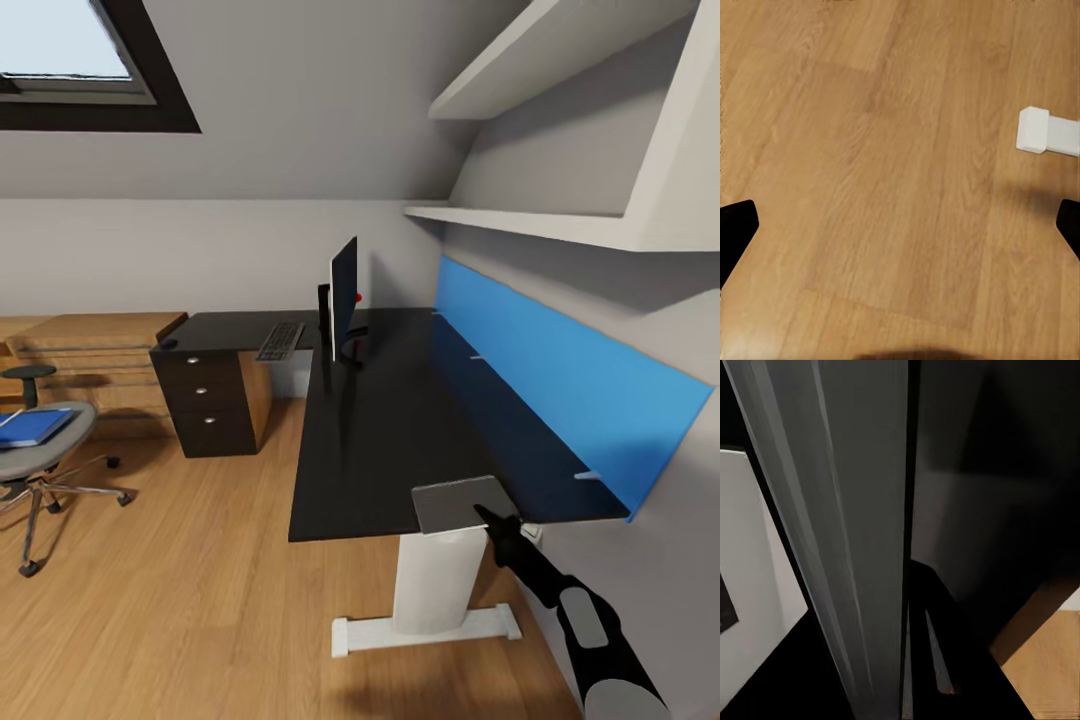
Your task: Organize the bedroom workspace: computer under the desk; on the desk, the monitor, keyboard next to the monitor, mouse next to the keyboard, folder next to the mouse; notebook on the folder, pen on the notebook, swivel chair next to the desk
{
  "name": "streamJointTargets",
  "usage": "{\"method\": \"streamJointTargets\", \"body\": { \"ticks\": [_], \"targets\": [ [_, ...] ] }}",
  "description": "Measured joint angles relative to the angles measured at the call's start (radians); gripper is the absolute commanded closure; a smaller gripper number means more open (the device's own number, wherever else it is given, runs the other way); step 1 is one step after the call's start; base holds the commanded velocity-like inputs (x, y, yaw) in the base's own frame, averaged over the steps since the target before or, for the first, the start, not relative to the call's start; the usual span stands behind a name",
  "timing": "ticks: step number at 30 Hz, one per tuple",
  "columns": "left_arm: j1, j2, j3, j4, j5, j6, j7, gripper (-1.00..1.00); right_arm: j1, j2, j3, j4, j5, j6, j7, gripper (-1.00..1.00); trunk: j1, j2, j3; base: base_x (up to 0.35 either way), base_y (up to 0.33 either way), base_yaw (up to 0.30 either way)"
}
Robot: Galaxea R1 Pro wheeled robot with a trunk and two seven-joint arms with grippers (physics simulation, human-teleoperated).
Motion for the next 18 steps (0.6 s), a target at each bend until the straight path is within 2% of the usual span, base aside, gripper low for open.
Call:
{"method": "streamJointTargets", "body": {
  "ticks": [2, 7, 9, 10, 13, 15, 18],
  "targets": [
    [0.0, 0.0, 0.0, 0.0, 0.0, 0.0, 0.0, -1.0, 0.0, -0.001, 0.016, -0.001, 0.002, 0.013, 0.0, 1.0, -0.008, 0.014, 0.006, 0.0, 0.0, 0.0],
    [0.0, 0.0, 0.0, 0.0, 0.0, 0.0, 0.0, -1.0, 0.0, -0.024, 0.11, -0.008, 0.013, 0.068, 0.001, 1.0, -0.027, 0.049, 0.022, 0.0, 0.0, 0.0],
    [0.0, 0.0, 0.0, 0.0, 0.0, 0.0, 0.0, -1.0, 0.0, -0.04, 0.153, -0.011, 0.017, 0.084, 0.002, 1.0, -0.035, 0.063, 0.028, 0.0, 0.0, 0.0],
    [0.0, 0.0, 0.0, 0.0, 0.0, 0.0, 0.0, -1.0, 0.0, -0.058, 0.199, -0.014, 0.021, 0.093, 0.002, 1.0, -0.038, 0.07, 0.031, 0.0, 0.0, 0.0],
    [0.0, 0.0, 0.0, 0.0, 0.0, 0.0, 0.0, -1.0, 0.0, -0.083, 0.266, -0.018, 0.02, 0.103, 0.005, 1.0, -0.05, 0.091, 0.041, 0.0, 0.0, 0.0],
    [0.0, 0.0, 0.0, 0.0, -0.001, 0.0, 0.0, -1.0, 0.0, -0.095, 0.297, -0.02, 0.018, 0.107, 0.006, 1.0, -0.058, 0.105, 0.047, 0.0, 0.0, 0.0],
    [0.0, 0.0, 0.0, 0.0, -0.001, 0.0, 0.0, -1.0, 0.0, -0.105, 0.323, -0.021, 0.014, 0.111, 0.008, 1.0, -0.069, 0.126, 0.056, 0.0, 0.0, 0.0]
  ]
}}
